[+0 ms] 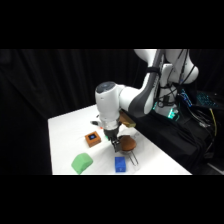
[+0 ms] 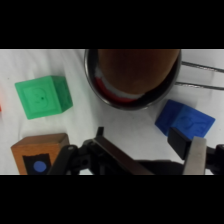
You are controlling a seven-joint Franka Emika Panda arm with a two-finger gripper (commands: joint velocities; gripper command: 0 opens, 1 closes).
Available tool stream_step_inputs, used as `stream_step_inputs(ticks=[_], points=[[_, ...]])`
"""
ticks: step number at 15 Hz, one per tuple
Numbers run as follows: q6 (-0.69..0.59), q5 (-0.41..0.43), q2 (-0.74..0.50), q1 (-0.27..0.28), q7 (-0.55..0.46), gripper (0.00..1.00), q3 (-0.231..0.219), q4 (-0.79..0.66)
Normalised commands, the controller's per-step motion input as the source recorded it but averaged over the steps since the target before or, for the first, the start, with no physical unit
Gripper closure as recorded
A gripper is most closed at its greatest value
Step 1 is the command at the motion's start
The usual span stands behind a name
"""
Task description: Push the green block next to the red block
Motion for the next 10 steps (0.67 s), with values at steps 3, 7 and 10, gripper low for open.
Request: stream_step_inputs(ticks=[3, 7, 10], points=[[0.16, 0.046, 0.17, 0.078, 0.07, 0.0, -0.105, 0.07], [0.19, 0.093, 0.05, 0.017, 0.03, 0.0, -0.097, -0.05], [0.21, 0.11, -0.08, -0.05, -0.01, 0.0, -0.085, -0.18]])
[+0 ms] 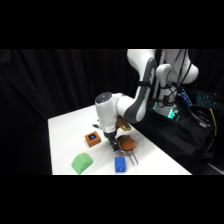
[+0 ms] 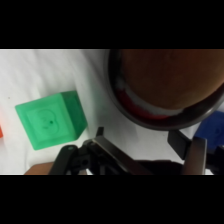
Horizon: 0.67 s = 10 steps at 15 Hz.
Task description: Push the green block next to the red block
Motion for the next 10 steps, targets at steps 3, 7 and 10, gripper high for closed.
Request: stream_step_inputs(ticks=[3, 7, 10], points=[[0.21, 0.12, -0.13, -0.093, -0.04, 0.0, -0.073, -0.24], [0.18, 0.077, -0.12, -0.07, -0.05, 0.0, -0.082, -0.21], [0.11, 0.006, -0.11, -0.058, -0.06, 0.0, -0.111, -0.15]])
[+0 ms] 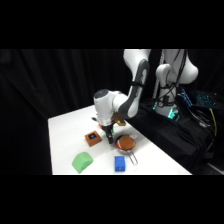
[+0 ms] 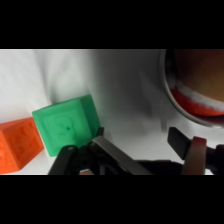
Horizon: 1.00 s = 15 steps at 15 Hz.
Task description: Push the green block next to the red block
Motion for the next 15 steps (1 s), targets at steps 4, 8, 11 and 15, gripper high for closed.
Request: stream_step_inputs(ticks=[4, 8, 11, 15], points=[[0.04, -0.031, -0.14, -0.143, -0.18, 0.0, -0.104, -0.08], [-0.07, 0.051, -0.18, -0.224, -0.31, 0.0, 0.022, -0.01], [-0.24, 0.211, -0.31, -0.219, -0.43, 0.0, 0.231, -0.02], [-0.43, 0.17, -0.49, -0.054, -0.31, 0.0, 0.191, -0.01]])
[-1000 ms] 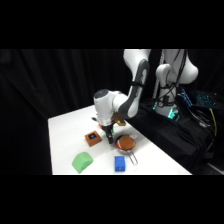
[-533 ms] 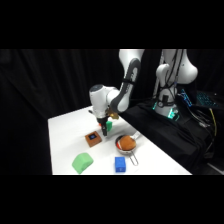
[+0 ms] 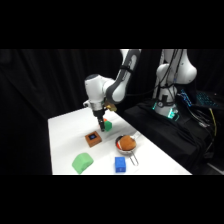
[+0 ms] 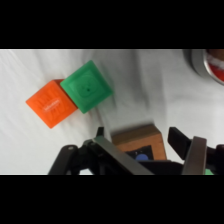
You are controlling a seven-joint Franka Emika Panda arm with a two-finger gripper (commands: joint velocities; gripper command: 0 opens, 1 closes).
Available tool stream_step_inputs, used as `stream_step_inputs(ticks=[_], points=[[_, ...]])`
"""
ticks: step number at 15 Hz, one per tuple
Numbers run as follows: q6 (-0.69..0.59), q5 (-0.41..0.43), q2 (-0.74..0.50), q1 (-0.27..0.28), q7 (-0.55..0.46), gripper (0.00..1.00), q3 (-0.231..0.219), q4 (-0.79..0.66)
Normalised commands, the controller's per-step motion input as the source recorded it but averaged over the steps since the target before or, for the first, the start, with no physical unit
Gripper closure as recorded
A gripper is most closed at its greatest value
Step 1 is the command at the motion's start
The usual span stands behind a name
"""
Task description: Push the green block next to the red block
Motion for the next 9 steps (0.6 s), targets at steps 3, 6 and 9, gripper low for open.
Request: stream_step_inputs(ticks=[3, 6, 9], points=[[-0.58, 0.181, -0.53, 0.006, -0.24, 0.0, 0.093, 0.12], [-0.64, 0.064, -0.41, 0.055, -0.09, 0.0, -0.008, 0.27], [-0.57, 0.073, -0.13, 0.056, -0.06, 0.0, -0.015, 0.42]])
